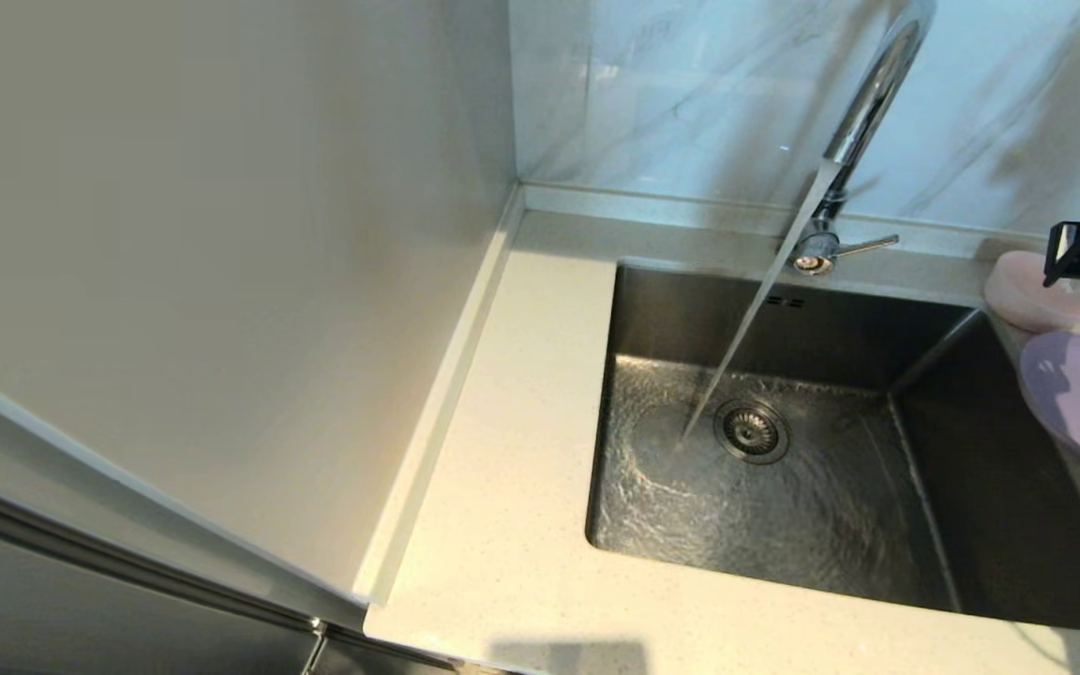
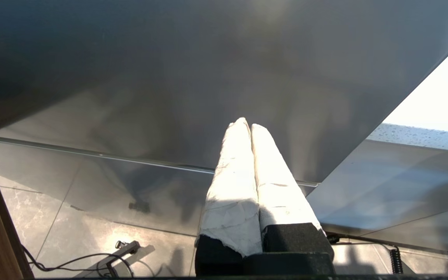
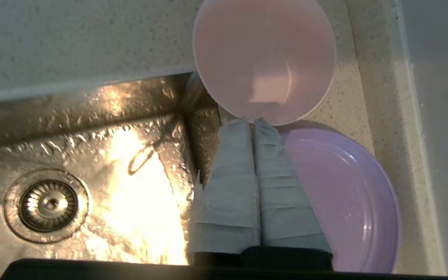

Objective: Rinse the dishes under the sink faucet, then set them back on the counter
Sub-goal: Pick up the bowl

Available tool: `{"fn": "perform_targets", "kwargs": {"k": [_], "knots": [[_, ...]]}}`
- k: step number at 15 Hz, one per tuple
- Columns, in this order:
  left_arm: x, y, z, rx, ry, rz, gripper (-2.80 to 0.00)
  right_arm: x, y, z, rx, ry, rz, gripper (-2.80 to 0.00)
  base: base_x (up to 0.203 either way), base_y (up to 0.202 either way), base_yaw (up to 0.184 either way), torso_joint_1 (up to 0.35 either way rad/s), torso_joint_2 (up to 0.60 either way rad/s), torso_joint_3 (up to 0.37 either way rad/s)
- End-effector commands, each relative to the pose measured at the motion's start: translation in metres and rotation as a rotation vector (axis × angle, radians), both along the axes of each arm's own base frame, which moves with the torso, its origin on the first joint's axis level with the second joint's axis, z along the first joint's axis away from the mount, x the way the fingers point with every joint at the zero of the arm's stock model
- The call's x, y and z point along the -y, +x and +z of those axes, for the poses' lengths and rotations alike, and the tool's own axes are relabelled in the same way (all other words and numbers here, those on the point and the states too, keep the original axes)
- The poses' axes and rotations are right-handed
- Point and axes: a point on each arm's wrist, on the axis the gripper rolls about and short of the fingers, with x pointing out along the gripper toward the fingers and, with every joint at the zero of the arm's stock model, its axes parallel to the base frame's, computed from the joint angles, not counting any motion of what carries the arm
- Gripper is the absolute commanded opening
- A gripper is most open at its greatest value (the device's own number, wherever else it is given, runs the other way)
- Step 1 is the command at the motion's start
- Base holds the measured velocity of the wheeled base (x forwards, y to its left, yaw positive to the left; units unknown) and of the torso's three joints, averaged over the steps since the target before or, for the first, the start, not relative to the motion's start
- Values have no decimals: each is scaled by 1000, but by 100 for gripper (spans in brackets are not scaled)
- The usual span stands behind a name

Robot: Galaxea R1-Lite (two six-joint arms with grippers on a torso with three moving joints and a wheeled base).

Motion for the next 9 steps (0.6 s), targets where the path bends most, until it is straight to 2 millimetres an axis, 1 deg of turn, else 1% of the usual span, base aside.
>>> {"fn": "perform_targets", "kwargs": {"k": [1,4,6,9], "knots": [[0,0,0,0,0,1,-280,1,4,1,52,15,-16,0,0,0,0,0,0,0],[0,0,0,0,0,1,-280,-6,16,-7,69,45,-9,0,0,0,0,0,0,0],[0,0,0,0,0,1,-280,-12,22,-14,89,108,-38,0,0,0,0,0,0,0],[0,0,0,0,0,1,-280,-20,33,-25,84,127,-76,0,0,0,0,0,0,0]]}}
